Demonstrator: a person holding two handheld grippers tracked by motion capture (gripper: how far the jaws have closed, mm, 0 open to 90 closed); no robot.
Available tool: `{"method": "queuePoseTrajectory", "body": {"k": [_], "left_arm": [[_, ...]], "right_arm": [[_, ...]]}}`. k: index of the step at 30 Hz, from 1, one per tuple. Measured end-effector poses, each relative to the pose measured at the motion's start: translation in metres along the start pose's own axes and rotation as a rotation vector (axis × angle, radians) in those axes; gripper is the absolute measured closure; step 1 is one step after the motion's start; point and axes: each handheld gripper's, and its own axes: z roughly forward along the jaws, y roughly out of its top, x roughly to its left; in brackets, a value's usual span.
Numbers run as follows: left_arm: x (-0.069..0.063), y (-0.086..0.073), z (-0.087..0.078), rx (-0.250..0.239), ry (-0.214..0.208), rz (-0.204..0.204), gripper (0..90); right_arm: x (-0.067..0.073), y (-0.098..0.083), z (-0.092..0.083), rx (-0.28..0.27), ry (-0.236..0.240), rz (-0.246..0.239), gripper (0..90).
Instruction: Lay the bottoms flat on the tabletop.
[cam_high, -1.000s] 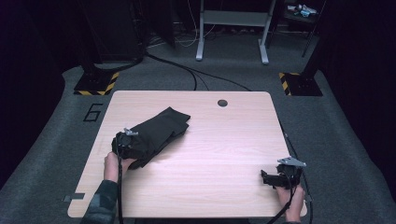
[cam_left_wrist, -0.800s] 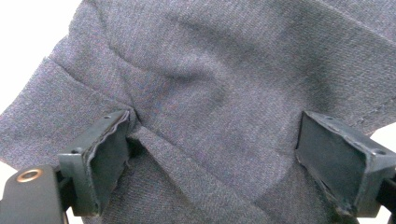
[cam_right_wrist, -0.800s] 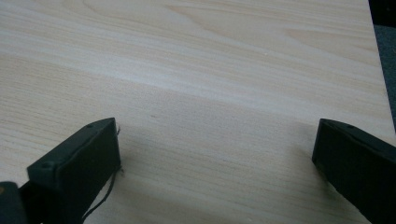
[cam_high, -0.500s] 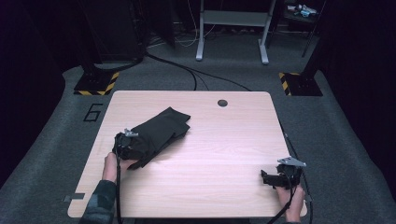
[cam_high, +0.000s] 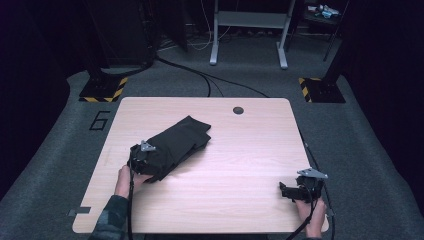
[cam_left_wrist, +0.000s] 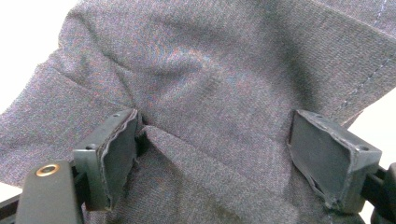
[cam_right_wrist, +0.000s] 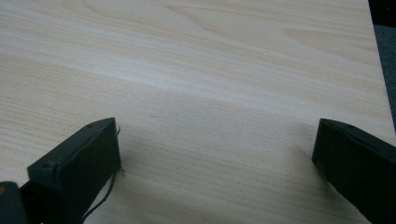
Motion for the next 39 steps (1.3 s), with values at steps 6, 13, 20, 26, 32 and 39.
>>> {"method": "queuePoseTrajectory", "body": {"k": [6, 13, 20, 26, 32, 39], "left_arm": [[-0.013, 0.004, 0.002, -0.004, -0.036, 0.036, 17.1], [-0.028, 0.005, 0.004, -0.029, -0.076, 0.066, 17.2], [-0.04, 0.006, 0.004, -0.033, -0.108, 0.099, 17.2], [-0.048, 0.006, 0.005, -0.046, -0.122, 0.117, 17.2], [-0.06, 0.007, 0.006, -0.057, -0.158, 0.145, 17.2], [-0.072, 0.008, 0.007, -0.061, -0.228, 0.202, 17.2]], "right_arm": [[0.0, 0.0, 0.0, 0.0, 0.0, 0.0, 0.2], [0.0, 0.0, 0.0, -0.001, 0.0, 0.0, 0.2], [0.0, 0.0, 0.0, -0.002, 0.0, 0.001, 0.3], [0.0, 0.0, 0.0, -0.002, -0.001, 0.002, 0.3], [0.0, 0.0, 0.0, -0.002, -0.002, 0.002, 0.6], [0.001, 0.0, 0.0, -0.003, -0.002, 0.009, 0.9]]}}
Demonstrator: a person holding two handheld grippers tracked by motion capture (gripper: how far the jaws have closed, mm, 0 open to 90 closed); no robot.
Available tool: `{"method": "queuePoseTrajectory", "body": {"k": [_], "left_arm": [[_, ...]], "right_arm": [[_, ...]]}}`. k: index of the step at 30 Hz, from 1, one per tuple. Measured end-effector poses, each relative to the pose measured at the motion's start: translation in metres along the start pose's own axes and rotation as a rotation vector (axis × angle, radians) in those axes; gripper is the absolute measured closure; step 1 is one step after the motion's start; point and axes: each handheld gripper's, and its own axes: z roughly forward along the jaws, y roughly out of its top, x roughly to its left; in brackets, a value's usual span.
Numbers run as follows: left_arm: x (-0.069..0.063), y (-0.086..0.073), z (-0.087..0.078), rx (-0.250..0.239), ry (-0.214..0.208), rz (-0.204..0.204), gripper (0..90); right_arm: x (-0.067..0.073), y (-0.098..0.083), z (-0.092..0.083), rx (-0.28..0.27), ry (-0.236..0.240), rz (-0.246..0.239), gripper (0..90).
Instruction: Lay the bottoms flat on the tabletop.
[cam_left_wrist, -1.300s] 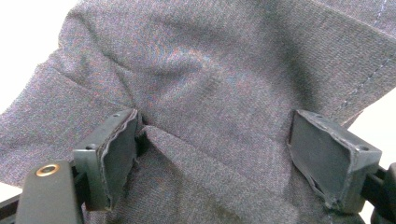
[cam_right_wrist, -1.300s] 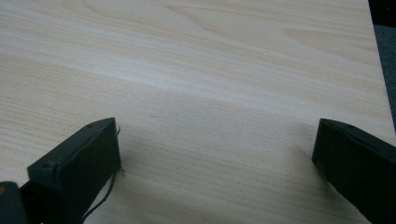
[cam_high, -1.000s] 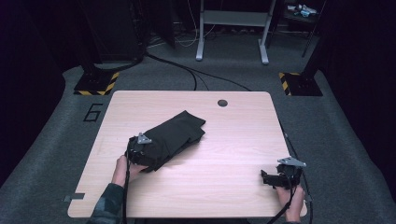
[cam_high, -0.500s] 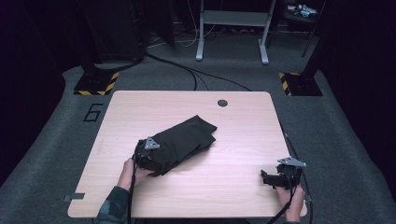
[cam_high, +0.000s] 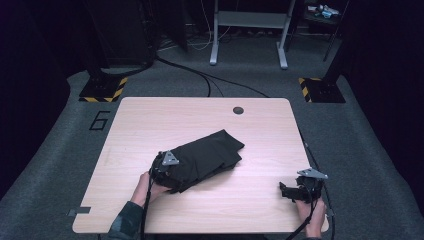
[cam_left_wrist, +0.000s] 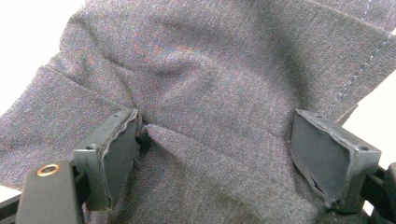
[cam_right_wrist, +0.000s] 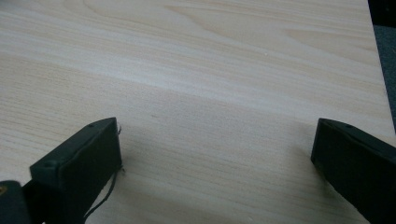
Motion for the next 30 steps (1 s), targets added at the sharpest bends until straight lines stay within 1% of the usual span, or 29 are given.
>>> {"method": "queuePoseTrajectory", "body": {"k": [1, 2, 3, 4, 5, 6, 7, 8, 10, 13, 14, 20, 21, 22, 24, 25, 27, 28, 30], "left_arm": [[-0.001, 0.0, 0.001, -0.007, -0.006, 0.005, 17.2], [-0.002, 0.001, 0.001, -0.008, -0.017, 0.019, 17.2], [-0.002, 0.001, 0.001, -0.008, -0.017, 0.019, 17.2], [-0.004, 0.002, 0.003, -0.006, -0.034, 0.031, 17.2], [-0.005, 0.003, 0.004, -0.013, -0.037, 0.037, 17.2], [-0.006, 0.004, 0.004, -0.01, -0.041, 0.039, 17.2], [-0.006, 0.005, 0.004, -0.002, -0.047, 0.052, 17.2], [-0.008, 0.006, 0.006, -0.01, -0.045, 0.058, 17.2], [-0.01, 0.008, 0.007, -0.001, -0.056, 0.072, 17.2], [-0.014, 0.01, 0.009, -0.008, -0.064, 0.082, 17.2], [-0.017, 0.013, 0.011, 0.001, -0.081, 0.108, 17.2], [-0.027, 0.022, 0.019, 0.01, -0.128, 0.18, 17.2], [-0.027, 0.022, 0.019, 0.01, -0.128, 0.18, 17.2], [-0.027, 0.024, 0.02, 0.014, -0.148, 0.212, 17.2], [-0.025, 0.025, 0.021, 0.011, -0.166, 0.234, 17.1], [-0.025, 0.025, 0.021, 0.011, -0.166, 0.234, 17.1], [-0.021, 0.025, 0.021, 0.013, -0.194, 0.256, 17.1], [-0.021, 0.026, 0.021, 0.015, -0.197, 0.262, 17.1], [-0.021, 0.027, 0.019, 0.02, -0.186, 0.266, 16.5]], "right_arm": [[0.0, 0.0, 0.0, 0.0, 0.0, 0.0, 0.9], [0.0, 0.0, 0.0, 0.0, 0.0, 0.0, 0.9], [0.0, 0.0, 0.0, 0.0, 0.0, 0.0, 0.9], [0.0, 0.0, 0.0, 0.0, 0.0, 0.001, 0.9], [0.0, 0.0, 0.0, 0.0, 0.0, 0.001, 0.9], [0.0, 0.0, 0.0, 0.0, -0.001, 0.001, 0.9], [0.0, 0.0, 0.0, 0.0, -0.001, 0.001, 0.9], [0.0, 0.0, 0.0, 0.0, -0.001, 0.001, 0.9], [0.0, 0.0, 0.0, 0.0, -0.001, 0.001, 0.9], [0.0, 0.0, 0.0, 0.0, -0.001, 0.001, 0.9], [0.0, 0.0, 0.0, 0.0, -0.001, 0.001, 0.9], [0.0, 0.0, 0.0, -0.001, -0.001, 0.0, 0.9], [0.0, 0.0, 0.0, -0.001, -0.001, 0.0, 0.9], [0.0, 0.0, 0.0, 0.0, -0.001, -0.002, 0.9], [0.0, 0.0, 0.0, 0.001, -0.001, 0.001, 0.9], [0.0, 0.0, 0.0, -0.002, -0.001, -0.003, 0.9], [0.0, 0.0, 0.0, 0.0, -0.001, -0.002, 0.9], [0.0, 0.0, 0.0, 0.0, -0.001, -0.001, 0.9], [0.0, 0.0, 0.0, 0.001, -0.001, 0.001, 0.9]]}}
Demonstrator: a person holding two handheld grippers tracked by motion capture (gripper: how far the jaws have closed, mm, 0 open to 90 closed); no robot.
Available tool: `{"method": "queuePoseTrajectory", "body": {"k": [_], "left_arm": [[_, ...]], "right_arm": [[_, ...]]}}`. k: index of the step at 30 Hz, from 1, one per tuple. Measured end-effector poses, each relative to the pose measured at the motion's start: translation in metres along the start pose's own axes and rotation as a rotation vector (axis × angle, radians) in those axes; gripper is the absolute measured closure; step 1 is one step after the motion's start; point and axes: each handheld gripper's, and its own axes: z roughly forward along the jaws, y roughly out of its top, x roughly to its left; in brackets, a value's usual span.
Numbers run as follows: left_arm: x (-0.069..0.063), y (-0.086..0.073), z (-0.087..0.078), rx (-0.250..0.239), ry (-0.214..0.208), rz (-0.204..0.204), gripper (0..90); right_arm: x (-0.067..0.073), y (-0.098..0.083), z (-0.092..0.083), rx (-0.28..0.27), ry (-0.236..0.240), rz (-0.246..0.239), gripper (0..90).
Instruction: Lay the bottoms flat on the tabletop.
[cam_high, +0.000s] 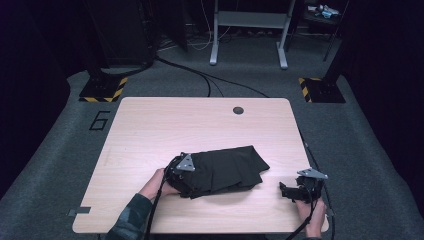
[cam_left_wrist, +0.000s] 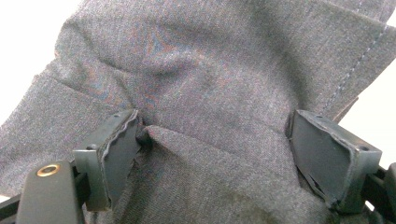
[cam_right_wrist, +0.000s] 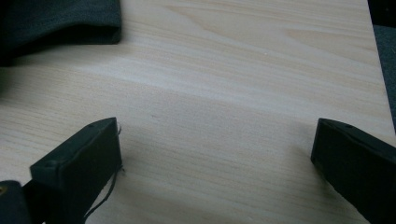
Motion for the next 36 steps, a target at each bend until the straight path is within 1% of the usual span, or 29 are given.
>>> {"method": "queuePoseTrajectory", "body": {"k": [2, 3, 5, 6, 7, 8, 9, 10, 11, 12, 13, 14, 15, 16, 17, 18, 19, 21, 22, 25, 27, 28, 29, 31, 32, 33, 34, 36], "left_arm": [[-0.002, 0.002, -0.003, 0.0, 0.017, -0.024, 14.0], [-0.003, 0.004, -0.004, 0.0, 0.025, -0.049, 12.1], [-0.006, 0.008, -0.01, -0.016, 0.05, -0.084, 8.8], [-0.008, 0.011, -0.013, -0.034, 0.05, -0.108, 8.6], [-0.008, 0.011, -0.013, -0.034, 0.05, -0.108, 8.3], [-0.013, 0.015, -0.017, -0.059, 0.057, -0.142, 7.8], [-0.017, 0.017, -0.018, -0.059, 0.075, -0.164, 7.7], [-0.02, 0.02, -0.019, -0.06, 0.09, -0.171, 7.2], [-0.02, 0.02, -0.019, -0.06, 0.09, -0.171, 6.6], [-0.029, 0.026, -0.018, -0.064, 0.105, -0.182, 6.0], [-0.033, 0.029, -0.017, -0.065, 0.119, -0.179, 5.5], [-0.037, 0.033, -0.016, -0.066, 0.12, -0.184, 4.9], [-0.037, 0.033, -0.016, -0.066, 0.12, -0.184, 4.0], [-0.045, 0.043, -0.011, -0.067, 0.122, -0.186, 3.0], [-0.049, 0.048, -0.007, -0.058, 0.121, -0.183, 2.3], [-0.052, 0.053, -0.003, -0.048, 0.135, -0.184, 1.2], [-0.055, 0.057, 0.002, -0.041, 0.138, -0.182, 0.0], [-0.061, 0.066, 0.012, -0.018, 0.147, -0.162, 0.0], [-0.064, 0.069, 0.017, -0.015, 0.143, -0.161, 0.0], [-0.068, 0.075, 0.031, 0.005, 0.168, -0.136, 0.0], [-0.066, 0.077, 0.039, 0.034, 0.199, -0.116, 0.0], [-0.065, 0.076, 0.043, 0.06, 0.208, -0.101, 1.9], [-0.065, 0.075, 0.046, 0.08, 0.222, -0.089, 6.0], [-0.064, 0.073, 0.047, 0.08, 0.222, -0.081, 14.3], [-0.059, 0.071, 0.044, 0.066, 0.202, -0.089, 18.9], [-0.059, 0.071, 0.044, 0.066, 0.202, -0.089, 23.0], [-0.052, 0.069, 0.04, 0.045, 0.168, -0.097, 27.6], [-0.046, 0.067, 0.036, 0.03, 0.127, -0.111, 35.4]], "right_arm": [[0.0, 0.0, 0.0, 0.0, 0.0, 0.0, 0.9], [0.0, 0.0, 0.0, 0.0, 0.0, 0.0, 0.9], [0.0, 0.0, 0.0, 0.0, 0.0, 0.0, 0.9], [0.0, 0.0, 0.0, 0.0, 0.0, 0.0, 0.9], [0.0, 0.0, 0.0, 0.0, 0.0, 0.0, 0.9], [0.0, 0.0, 0.0, 0.0, 0.0, -0.001, 1.0], [0.0, 0.0, 0.0, -0.001, 0.0, -0.002, 1.0], [0.0, 0.0, 0.0, 0.0, 0.0, 0.001, 0.9], [0.0, 0.0, 0.0, 0.0, 0.0, 0.001, 0.9], [0.0, 0.0, 0.0, 0.0, 0.0, 0.0, 0.9], [0.0, 0.0, 0.0, 0.0, 0.0, 0.0, 1.0], [0.0, 0.0, 0.0, 0.0, 0.0, 0.0, 1.0], [0.0, 0.0, 0.0, 0.0, 0.0, 0.0, 1.0], [0.0, 0.0, 0.0, 0.0, 0.001, 0.0, 0.9], [0.0, 0.0, 0.0, 0.0, 0.001, 0.0, 0.9], [0.0, 0.0, 0.0, 0.0, 0.001, 0.0, 0.9], [0.0, 0.0, 0.0, 0.0, 0.001, 0.0, 0.9], [0.0, 0.0, 0.0, 0.0, 0.001, 0.0, 1.0], [0.0, 0.0, 0.0, 0.0, 0.001, 0.0, 0.9], [0.0, 0.0, 0.0, 0.0, 0.001, 0.0, 0.9], [0.0, 0.0, 0.0, 0.0, 0.001, 0.0, 1.0], [0.0, 0.0, 0.0, 0.0, 0.001, 0.0, 1.0], [0.0, 0.0, 0.0, 0.0, 0.001, 0.0, 1.1], [0.0, 0.0, 0.0, -0.001, 0.001, -0.002, 1.1], [0.0, 0.0, 0.0, 0.0, 0.001, 0.0, 1.1], [0.0, 0.0, 0.0, 0.0, 0.001, 0.0, 1.1], [0.0, 0.0, 0.0, 0.0, 0.001, 0.0, 1.1], [0.0, 0.0, 0.0, 0.0, 0.001, 0.0, 1.1]]}}
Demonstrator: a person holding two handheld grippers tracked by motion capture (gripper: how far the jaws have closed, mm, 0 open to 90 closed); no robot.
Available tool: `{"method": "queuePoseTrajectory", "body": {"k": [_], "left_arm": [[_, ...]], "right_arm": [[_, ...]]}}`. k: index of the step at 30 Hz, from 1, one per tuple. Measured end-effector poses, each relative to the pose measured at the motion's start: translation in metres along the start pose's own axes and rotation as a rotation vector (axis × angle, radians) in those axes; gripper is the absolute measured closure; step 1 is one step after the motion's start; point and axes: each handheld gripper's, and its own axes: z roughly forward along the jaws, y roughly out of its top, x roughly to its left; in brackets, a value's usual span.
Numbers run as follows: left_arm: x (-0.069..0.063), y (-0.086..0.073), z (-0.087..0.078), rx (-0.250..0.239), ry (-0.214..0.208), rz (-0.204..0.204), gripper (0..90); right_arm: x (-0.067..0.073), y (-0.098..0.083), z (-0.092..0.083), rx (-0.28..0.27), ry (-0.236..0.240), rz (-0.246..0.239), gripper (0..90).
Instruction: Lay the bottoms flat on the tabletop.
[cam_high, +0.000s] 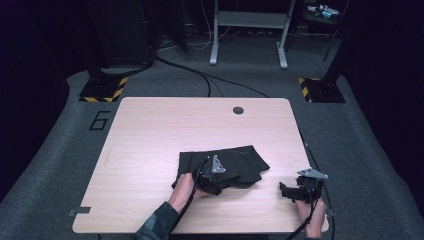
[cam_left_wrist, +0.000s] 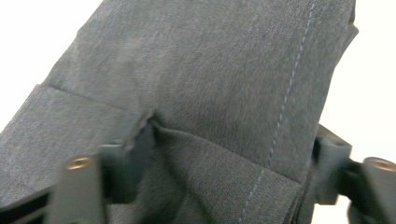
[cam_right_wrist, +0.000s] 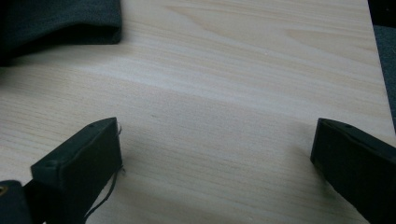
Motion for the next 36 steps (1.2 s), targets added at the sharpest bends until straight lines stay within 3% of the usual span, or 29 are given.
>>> {"method": "queuePoseTrajectory", "body": {"k": [5, 10, 13, 18, 25, 36], "left_arm": [[0.002, 0.001, -0.002, -0.004, -0.016, 0.001, 52.4], [0.016, 0.001, -0.009, -0.039, -0.071, -0.062, 67.6], [0.017, 0.002, -0.013, -0.047, -0.05, -0.061, 74.1], [0.015, 0.004, -0.019, -0.08, -0.006, -0.055, 76.4], [0.018, 0.006, -0.031, -0.105, 0.025, -0.051, 76.4], [0.025, 0.004, -0.056, -0.172, 0.091, -0.076, 76.4]], "right_arm": [[0.0, 0.0, 0.0, -0.001, 0.001, 0.0, 1.1], [-0.001, 0.0, 0.0, -0.005, -0.002, -0.001, 1.9], [-0.001, 0.0, 0.0, -0.005, -0.002, -0.001, 1.9], [-0.001, 0.0, 0.0, -0.005, -0.002, -0.001, 1.9], [-0.001, 0.0, 0.0, -0.005, -0.002, -0.001, 2.0], [-0.001, 0.0, 0.0, -0.005, -0.002, -0.001, 1.9]]}}
